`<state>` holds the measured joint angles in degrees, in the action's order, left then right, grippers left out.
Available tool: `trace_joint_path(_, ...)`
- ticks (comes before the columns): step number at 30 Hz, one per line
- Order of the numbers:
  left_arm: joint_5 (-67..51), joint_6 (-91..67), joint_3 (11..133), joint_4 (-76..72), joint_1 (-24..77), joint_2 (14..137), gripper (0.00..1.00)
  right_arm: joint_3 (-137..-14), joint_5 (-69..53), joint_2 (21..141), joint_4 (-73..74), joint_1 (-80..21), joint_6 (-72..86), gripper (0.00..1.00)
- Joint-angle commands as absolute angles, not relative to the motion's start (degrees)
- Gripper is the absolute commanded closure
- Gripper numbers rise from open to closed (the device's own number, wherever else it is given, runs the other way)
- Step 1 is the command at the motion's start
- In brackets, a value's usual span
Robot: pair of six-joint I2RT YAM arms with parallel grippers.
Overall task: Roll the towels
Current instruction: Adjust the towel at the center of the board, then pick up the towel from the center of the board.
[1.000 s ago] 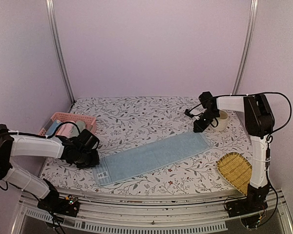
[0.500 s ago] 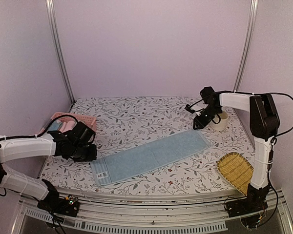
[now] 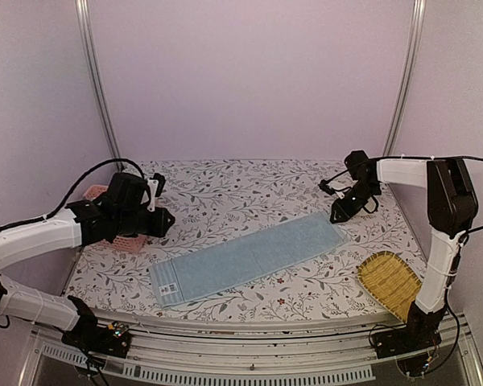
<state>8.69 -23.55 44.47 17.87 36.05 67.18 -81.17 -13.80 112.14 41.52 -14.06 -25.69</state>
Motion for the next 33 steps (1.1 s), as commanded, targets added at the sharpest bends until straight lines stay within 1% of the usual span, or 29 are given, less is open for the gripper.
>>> trace_joint_path(1,3.36,-23.98,41.33,10.03,35.95,68.74,0.69,-79.81,-12.77,111.62,40.01,-13.97,-24.74,0.71)
trace_joint_path(7,-0.55,-24.58,39.01,8.28,36.17,69.18,0.56,-81.07,-12.51,113.21,40.89,-13.96,-25.04,0.71)
trace_joint_path(11,-0.57,-24.61,37.73,8.39,36.25,68.54,0.52,-82.35,-12.7,115.15,41.57,-13.97,-25.05,0.71)
trace_joint_path(26,-1.66,-25.93,36.12,6.72,36.3,68.77,0.52,-84.38,-10.12,118.08,42.01,-14.11,-24.53,0.7)
trace_joint_path(33,-1.22,-26.6,36.06,6.72,36.47,69.15,0.53,-83.51,-6.34,119.37,42.44,-16.59,-25.54,0.67)
